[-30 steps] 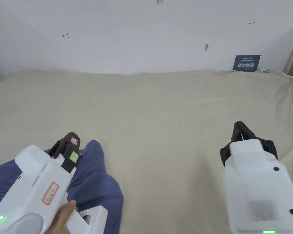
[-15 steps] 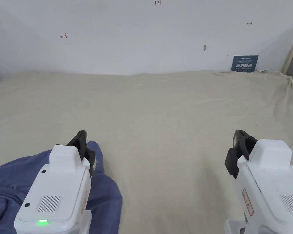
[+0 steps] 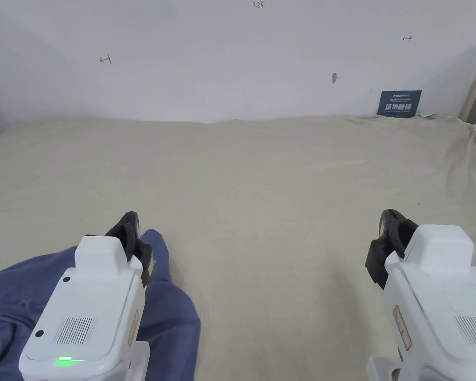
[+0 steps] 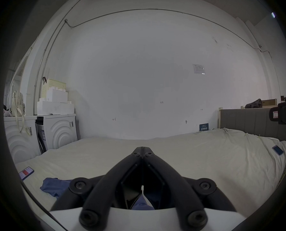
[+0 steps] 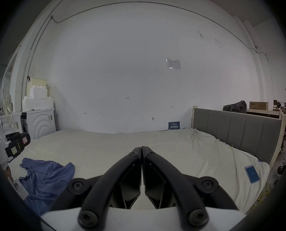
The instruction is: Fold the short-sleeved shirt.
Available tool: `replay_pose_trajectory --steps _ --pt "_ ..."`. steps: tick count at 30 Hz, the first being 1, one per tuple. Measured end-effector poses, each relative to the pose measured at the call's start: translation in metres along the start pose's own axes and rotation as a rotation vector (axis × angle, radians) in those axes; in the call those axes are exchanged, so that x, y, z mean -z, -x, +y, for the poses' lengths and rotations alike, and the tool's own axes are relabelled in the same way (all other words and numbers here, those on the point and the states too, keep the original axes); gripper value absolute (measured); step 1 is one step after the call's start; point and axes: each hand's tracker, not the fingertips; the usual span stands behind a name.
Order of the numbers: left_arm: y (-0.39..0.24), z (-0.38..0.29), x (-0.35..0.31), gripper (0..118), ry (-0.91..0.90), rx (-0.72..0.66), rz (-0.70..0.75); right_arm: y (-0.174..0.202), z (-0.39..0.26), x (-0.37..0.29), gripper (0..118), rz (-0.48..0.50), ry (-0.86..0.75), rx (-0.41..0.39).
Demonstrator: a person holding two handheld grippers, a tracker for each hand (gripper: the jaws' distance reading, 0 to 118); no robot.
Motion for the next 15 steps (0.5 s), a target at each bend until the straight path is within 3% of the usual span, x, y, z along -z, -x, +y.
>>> replay_pose_trajectory --steps 15 --pt "-0.0002 0.0019 -0.0008 0 0.0 0.0 0.001 0.001 0.0016 -0.0022 0 0.004 -0.003 -0.007"
